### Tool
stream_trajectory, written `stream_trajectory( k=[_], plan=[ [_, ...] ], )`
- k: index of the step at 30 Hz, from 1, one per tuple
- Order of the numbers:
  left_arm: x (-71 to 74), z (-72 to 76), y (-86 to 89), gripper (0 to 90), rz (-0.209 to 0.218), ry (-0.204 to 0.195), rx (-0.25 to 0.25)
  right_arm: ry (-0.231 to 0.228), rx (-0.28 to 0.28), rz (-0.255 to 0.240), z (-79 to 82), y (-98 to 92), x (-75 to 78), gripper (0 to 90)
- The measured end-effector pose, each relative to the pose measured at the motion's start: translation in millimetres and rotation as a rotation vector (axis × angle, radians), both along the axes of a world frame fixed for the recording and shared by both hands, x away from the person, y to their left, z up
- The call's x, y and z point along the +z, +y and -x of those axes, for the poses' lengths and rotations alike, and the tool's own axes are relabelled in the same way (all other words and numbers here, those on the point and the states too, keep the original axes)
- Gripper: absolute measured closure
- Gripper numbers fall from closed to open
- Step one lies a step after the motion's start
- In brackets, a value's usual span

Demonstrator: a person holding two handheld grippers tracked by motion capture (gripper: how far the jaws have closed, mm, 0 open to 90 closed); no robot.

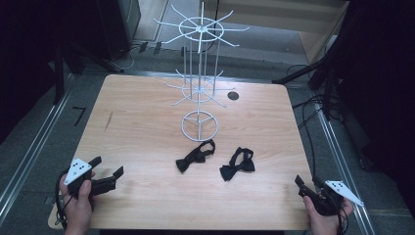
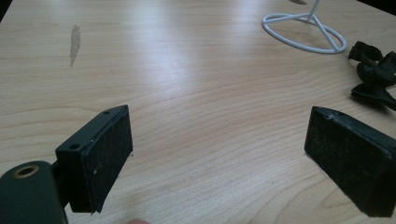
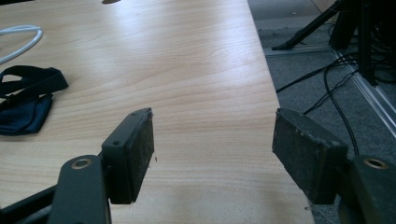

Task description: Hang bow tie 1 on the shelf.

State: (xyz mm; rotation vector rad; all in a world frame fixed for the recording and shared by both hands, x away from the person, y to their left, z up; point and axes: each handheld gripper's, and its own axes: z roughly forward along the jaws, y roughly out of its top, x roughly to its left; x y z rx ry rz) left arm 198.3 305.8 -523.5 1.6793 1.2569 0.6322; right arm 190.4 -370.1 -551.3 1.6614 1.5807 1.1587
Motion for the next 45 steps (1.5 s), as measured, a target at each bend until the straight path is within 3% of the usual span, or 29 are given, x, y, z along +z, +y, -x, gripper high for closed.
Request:
stream_trajectory(
  k=[5, 11, 35, 45],
  plan=[
    [-0.1, -0.4, -0.7, 8.5, -0.002, -0.002, -0.003, -0.015, -0.011, -0.023, -0.7, 2.2, 3.8, 30.5],
    [0.0, -0.6, -0.3, 8.5, 0.0, 0.003, -0.004, -0.043, 0.032, -0.016, -1.6, 19.8, 15.0, 30.2],
    [0.0, -0.9, -1.1, 8.5, -0.005, 0.0, -0.005, -0.054, 0.09, -0.017, -3.3, 46.0, 24.0, 29.9],
    [0.0, -0.9, -1.2, 8.5, -0.007, 0.0, -0.008, -0.079, 0.12, -0.004, -1.3, 58.1, 28.7, 30.0]
  ],
)
